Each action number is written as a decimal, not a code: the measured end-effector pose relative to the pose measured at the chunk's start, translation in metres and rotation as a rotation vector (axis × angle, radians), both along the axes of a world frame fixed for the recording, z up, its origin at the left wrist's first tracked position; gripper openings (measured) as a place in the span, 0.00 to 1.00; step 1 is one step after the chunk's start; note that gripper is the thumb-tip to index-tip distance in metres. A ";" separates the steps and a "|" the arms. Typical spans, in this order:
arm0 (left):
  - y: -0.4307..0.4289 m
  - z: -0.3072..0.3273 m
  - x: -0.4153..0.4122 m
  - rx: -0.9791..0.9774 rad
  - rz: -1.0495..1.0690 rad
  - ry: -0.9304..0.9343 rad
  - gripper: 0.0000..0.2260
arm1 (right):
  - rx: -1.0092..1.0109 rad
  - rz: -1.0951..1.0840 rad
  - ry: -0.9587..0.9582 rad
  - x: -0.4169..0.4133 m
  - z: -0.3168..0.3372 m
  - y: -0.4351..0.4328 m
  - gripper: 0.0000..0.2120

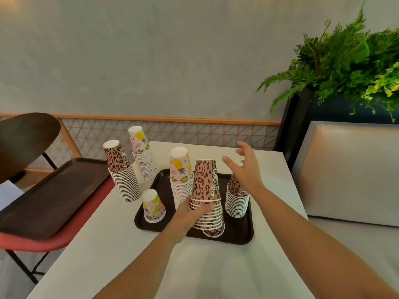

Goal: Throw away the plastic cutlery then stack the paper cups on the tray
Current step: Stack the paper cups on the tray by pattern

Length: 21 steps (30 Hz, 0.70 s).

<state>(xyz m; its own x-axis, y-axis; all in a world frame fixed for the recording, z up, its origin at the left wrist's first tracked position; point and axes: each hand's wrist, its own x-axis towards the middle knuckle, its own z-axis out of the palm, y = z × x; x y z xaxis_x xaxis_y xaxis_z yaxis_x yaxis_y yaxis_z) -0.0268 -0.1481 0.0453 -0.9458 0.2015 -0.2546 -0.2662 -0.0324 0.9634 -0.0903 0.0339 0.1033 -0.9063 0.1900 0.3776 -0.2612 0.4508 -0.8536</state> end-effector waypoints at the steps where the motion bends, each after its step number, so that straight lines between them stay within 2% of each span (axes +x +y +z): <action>1: 0.000 0.001 0.000 0.004 -0.003 0.006 0.19 | 0.000 0.059 0.001 0.006 0.004 -0.007 0.31; 3: 0.001 0.002 -0.001 0.008 -0.012 0.016 0.21 | 0.005 0.207 -0.114 0.016 0.006 -0.020 0.33; 6: 0.001 0.003 -0.003 0.002 -0.026 0.034 0.24 | -0.010 0.399 -0.414 0.025 0.004 -0.030 0.38; 8: 0.001 0.004 -0.003 0.000 -0.032 0.044 0.28 | -0.025 0.486 -0.508 0.029 0.003 -0.032 0.31; 10: 0.000 0.005 -0.001 -0.005 -0.054 0.058 0.29 | -0.063 0.526 -0.529 0.030 0.001 -0.033 0.24; 14: -0.003 0.007 0.002 -0.028 -0.098 0.085 0.23 | -0.176 0.481 -0.529 0.027 0.002 -0.034 0.25; 21: -0.010 0.005 0.003 -0.043 -0.094 0.069 0.31 | -0.290 0.418 -0.450 0.015 0.018 -0.036 0.23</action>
<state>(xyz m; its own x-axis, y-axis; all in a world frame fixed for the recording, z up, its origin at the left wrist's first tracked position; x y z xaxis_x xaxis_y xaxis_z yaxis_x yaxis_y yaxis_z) -0.0242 -0.1581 0.0501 -0.9388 0.2803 -0.2000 -0.1993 0.0314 0.9794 -0.0754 -0.0018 0.1217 -0.9824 -0.1743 -0.0673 0.0457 0.1252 -0.9911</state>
